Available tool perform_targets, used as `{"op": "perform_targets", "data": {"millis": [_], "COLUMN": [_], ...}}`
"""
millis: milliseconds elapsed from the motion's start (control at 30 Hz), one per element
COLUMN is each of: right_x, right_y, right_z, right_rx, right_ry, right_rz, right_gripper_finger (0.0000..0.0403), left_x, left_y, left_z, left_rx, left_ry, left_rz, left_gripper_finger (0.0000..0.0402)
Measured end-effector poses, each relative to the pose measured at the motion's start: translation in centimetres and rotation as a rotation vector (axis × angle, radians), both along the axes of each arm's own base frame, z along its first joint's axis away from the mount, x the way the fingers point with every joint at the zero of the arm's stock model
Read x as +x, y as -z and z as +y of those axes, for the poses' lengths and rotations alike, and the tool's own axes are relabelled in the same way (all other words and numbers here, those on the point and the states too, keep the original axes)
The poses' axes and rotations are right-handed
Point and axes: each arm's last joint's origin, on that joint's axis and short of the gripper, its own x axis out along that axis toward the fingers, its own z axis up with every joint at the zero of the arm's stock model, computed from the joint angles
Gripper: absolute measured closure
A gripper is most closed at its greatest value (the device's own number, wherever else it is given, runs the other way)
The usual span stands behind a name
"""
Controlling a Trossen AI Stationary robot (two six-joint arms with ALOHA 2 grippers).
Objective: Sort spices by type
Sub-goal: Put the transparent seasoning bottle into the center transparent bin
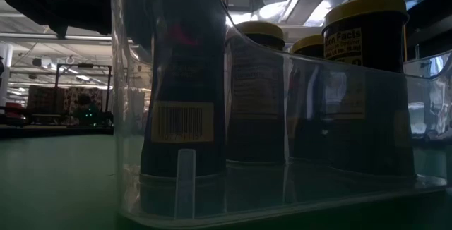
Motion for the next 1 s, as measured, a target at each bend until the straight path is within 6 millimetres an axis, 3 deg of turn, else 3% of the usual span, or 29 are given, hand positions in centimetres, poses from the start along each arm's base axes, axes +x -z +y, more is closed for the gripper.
{"op": "perform_targets", "data": {"millis": [133, 467, 1000], "right_x": [-0.5, -1.7, -2.7], "right_y": [2.5, 6.4, 9.2], "right_z": [0.2, -1.1, -1.6], "right_rx": [0.098, 0.132, 0.209], "right_ry": [0.001, 0.076, 0.065], "right_rz": [0.06, 0.192, 0.204], "right_gripper_finger": [0.0031, 0.0031, 0.0031], "left_x": [0.0, 0.0, 0.0], "left_y": [0.0, 0.0, 0.0], "left_z": [0.0, 0.0, 0.0], "left_rx": [0.0, 0.0, 0.0], "left_ry": [0.0, 0.0, 0.0], "left_rz": [0.004, 0.002, 0.004], "left_gripper_finger": [0.0088, 0.0088, 0.0088]}}
